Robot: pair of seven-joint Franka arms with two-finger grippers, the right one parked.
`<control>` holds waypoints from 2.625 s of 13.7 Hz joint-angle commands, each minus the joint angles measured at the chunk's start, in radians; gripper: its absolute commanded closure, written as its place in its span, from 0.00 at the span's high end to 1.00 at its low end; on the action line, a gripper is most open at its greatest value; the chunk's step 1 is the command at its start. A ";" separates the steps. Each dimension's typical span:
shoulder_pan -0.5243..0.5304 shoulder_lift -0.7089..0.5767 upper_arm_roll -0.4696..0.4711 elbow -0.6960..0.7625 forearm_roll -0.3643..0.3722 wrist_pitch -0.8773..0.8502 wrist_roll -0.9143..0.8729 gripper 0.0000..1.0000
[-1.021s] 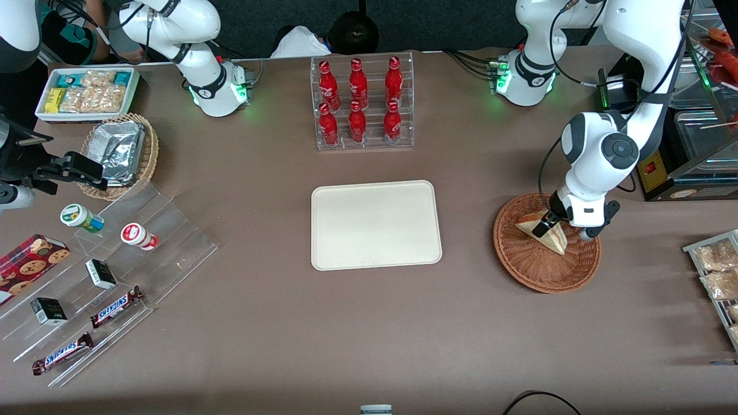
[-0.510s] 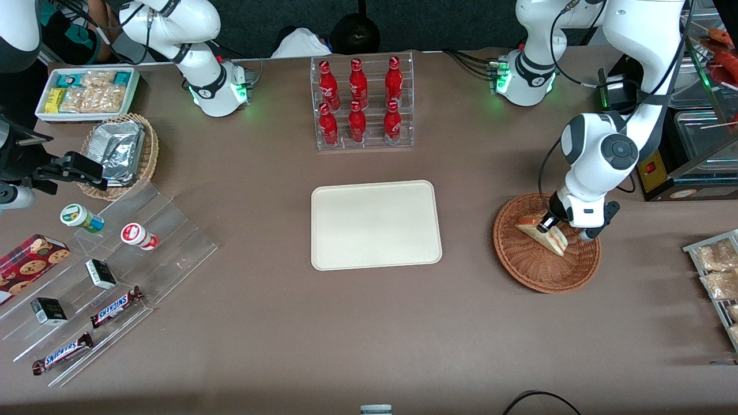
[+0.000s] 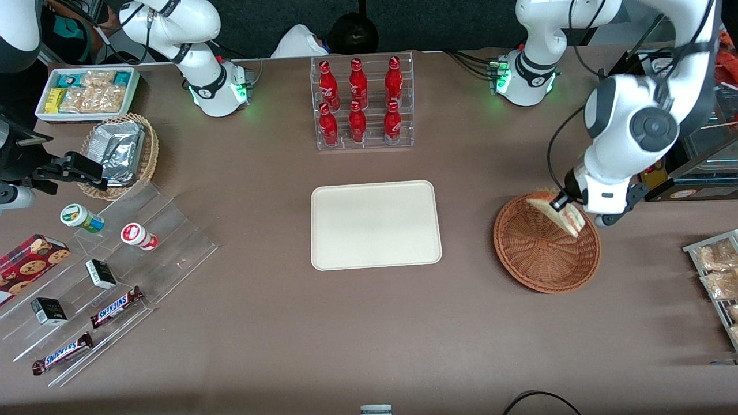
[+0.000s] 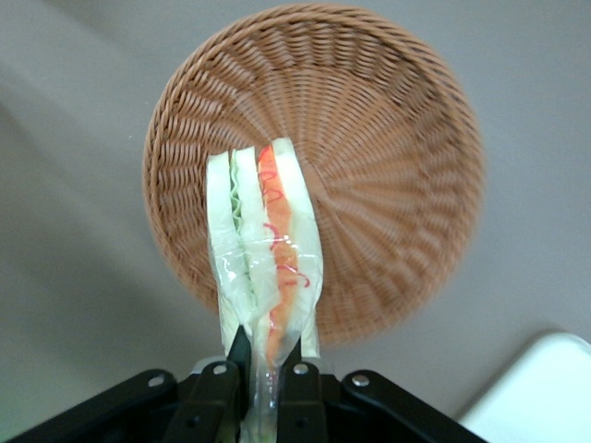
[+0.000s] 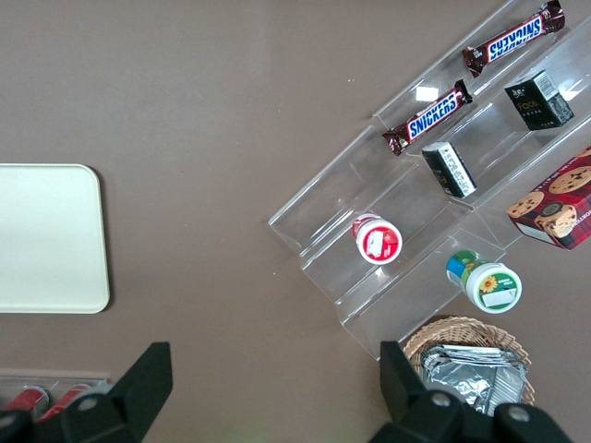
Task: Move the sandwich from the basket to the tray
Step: 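Lift the sandwich and carry it with the left gripper over the cream tray, then lower the sandwich onto the tray and open the left gripper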
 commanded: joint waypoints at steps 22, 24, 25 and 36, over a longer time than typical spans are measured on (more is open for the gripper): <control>-0.517 0.718 -0.172 0.558 0.068 0.223 -0.006 0.00; -0.517 0.726 -0.171 0.559 0.070 0.238 -0.006 0.00; -0.517 0.732 -0.171 0.559 0.070 0.244 -0.006 0.00; -0.466 0.558 -0.159 0.567 0.053 0.047 -0.015 1.00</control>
